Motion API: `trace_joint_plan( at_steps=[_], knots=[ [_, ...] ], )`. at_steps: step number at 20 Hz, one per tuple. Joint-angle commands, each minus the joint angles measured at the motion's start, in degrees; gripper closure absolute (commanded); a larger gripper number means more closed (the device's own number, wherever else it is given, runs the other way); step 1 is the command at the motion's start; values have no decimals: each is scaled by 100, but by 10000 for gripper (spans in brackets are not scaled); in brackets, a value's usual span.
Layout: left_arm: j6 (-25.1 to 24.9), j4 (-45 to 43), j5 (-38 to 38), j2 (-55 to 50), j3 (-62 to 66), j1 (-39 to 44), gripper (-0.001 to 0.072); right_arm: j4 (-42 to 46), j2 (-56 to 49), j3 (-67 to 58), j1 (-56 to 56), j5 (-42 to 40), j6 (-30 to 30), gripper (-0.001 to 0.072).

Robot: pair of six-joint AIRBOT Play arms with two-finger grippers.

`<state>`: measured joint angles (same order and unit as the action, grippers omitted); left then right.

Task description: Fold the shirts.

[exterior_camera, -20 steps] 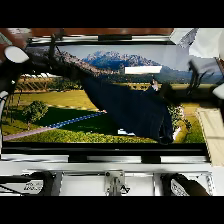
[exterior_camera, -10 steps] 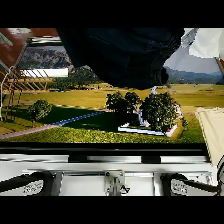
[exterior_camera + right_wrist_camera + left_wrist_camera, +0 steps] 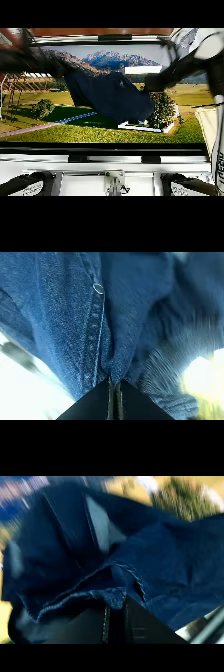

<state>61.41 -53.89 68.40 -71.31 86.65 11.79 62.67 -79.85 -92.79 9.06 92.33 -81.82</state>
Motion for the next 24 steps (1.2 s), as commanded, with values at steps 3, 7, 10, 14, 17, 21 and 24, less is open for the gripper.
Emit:
trace_joint_plan(
  at_steps=[3,7,10,14,17,21,24],
  knots=[
    [153,-437,173,564,-2402,479,615,883,2,1353,291,341,-125,570],
    [195,-374,291,966,-3040,479,615,1071,11,1399,269,538,-387,183],
    [195,-376,323,988,-3064,476,614,968,162,1410,35,590,-345,183],
    [186,-492,544,992,-3067,472,614,-39,990,2863,-1038,-96,-503,183],
    [190,-804,772,992,-3071,470,614,-789,1980,4996,-1368,-1499,-557,23],
    [192,-835,879,992,-3088,463,614,-1333,2170,6330,-1322,-2138,28,23],
    [205,-833,863,992,-3110,463,614,-1296,2070,6378,-1322,-2439,205,23]
  ],
)
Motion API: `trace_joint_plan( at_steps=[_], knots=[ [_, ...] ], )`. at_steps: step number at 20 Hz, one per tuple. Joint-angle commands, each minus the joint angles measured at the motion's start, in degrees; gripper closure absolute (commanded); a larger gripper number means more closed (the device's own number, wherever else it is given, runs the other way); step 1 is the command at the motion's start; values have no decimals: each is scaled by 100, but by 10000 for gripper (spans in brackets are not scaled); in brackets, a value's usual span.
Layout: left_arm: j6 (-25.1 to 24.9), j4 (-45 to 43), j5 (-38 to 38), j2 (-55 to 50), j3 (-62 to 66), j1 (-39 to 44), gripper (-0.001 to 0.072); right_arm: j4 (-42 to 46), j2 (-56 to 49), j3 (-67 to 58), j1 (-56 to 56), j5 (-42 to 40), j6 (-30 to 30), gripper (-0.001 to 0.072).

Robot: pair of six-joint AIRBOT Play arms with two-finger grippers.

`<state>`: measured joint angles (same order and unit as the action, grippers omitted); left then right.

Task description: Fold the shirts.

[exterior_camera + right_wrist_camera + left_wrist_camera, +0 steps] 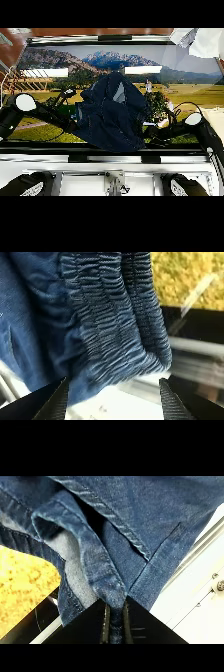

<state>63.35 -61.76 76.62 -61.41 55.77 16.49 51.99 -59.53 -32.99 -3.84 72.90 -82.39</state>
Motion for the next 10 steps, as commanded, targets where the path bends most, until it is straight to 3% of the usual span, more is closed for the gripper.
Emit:
trace_joint_plan(
  at_steps=[1,4,10],
  knots=[
    [50,-48,37,0,-79,-7,614,-236,-2,396,-33,-570,238,23],
    [111,-107,-4,2,-533,-7,614,-330,-238,398,-33,-332,188,23],
    [704,-345,-584,-2,-1814,-55,603,-516,-328,398,-33,-175,-35,22]
  ],
)
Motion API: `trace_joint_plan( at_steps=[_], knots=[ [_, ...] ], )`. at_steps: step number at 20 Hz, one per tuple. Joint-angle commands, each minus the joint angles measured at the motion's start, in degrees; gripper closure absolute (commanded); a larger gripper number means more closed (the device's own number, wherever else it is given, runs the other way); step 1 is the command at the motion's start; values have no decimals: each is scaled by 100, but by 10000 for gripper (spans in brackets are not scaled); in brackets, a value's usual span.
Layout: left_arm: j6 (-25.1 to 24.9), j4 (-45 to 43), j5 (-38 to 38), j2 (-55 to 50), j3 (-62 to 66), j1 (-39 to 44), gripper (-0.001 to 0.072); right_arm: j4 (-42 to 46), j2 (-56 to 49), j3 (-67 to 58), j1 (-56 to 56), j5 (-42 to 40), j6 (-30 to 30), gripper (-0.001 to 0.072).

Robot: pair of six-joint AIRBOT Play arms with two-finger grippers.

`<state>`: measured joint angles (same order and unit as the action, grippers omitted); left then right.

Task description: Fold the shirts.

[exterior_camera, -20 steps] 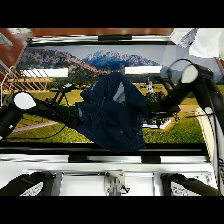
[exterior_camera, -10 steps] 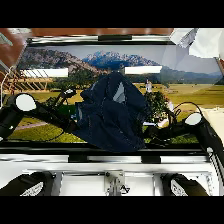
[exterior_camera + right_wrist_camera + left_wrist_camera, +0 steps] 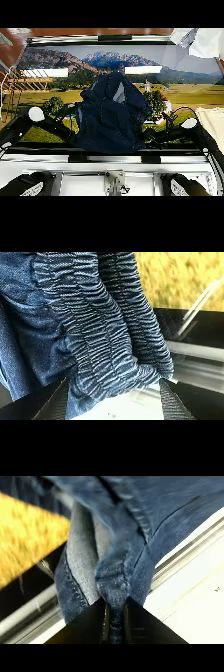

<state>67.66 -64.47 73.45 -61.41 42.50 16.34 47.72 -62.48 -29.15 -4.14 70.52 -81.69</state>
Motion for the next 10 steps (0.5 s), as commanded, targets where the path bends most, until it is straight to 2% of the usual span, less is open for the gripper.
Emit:
trace_joint_plan(
  at_steps=[1,2,3,6,10],
  knots=[
    [293,-72,-258,0,-562,-94,455,-81,-33,13,-2,133,-79,21],
    [404,-72,-168,4,-538,-164,210,-48,-33,13,-2,197,-26,20],
    [507,-76,-20,20,-448,-275,10,-7,-33,13,-2,199,-33,21],
    [509,-85,350,103,-90,-911,-10,35,-33,13,-2,212,-59,21],
    [511,-68,380,59,-284,-1853,-11,35,-33,13,-2,302,-55,21]
  ],
)
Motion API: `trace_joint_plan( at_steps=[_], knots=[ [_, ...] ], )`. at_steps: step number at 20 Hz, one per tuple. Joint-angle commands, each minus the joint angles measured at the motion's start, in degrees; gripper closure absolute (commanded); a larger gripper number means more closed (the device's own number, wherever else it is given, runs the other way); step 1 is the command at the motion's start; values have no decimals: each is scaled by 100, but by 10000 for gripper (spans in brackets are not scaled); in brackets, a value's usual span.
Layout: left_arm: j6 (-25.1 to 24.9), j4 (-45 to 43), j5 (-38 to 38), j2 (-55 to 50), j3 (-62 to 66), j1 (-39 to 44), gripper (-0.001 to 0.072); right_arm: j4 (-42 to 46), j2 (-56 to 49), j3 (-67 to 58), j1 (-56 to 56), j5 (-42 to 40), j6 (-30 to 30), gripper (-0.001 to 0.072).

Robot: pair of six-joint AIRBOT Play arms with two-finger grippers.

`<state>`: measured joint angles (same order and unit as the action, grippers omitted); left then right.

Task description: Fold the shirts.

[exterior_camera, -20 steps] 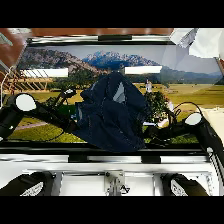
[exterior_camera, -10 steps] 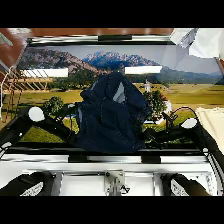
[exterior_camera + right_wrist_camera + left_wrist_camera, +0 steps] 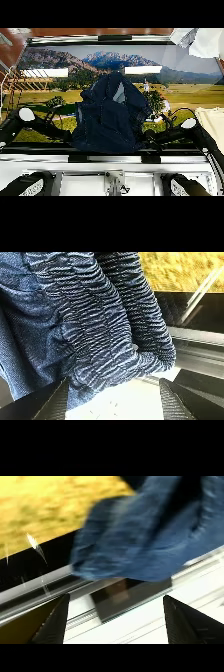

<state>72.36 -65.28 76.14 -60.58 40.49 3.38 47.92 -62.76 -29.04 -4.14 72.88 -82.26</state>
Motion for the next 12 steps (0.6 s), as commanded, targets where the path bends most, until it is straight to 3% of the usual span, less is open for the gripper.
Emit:
trace_joint_plan(
  at_steps=[1,8,12],
  knots=[
    [39,90,116,-66,-181,-651,-11,15,-4,2,-2,63,2,21],
    [-463,1600,-525,-955,-675,-625,-13,-9,-4,2,-2,103,0,21],
    [-522,1825,-723,-1318,-675,-621,-8,-4,-4,2,-2,151,-7,21]
  ],
)
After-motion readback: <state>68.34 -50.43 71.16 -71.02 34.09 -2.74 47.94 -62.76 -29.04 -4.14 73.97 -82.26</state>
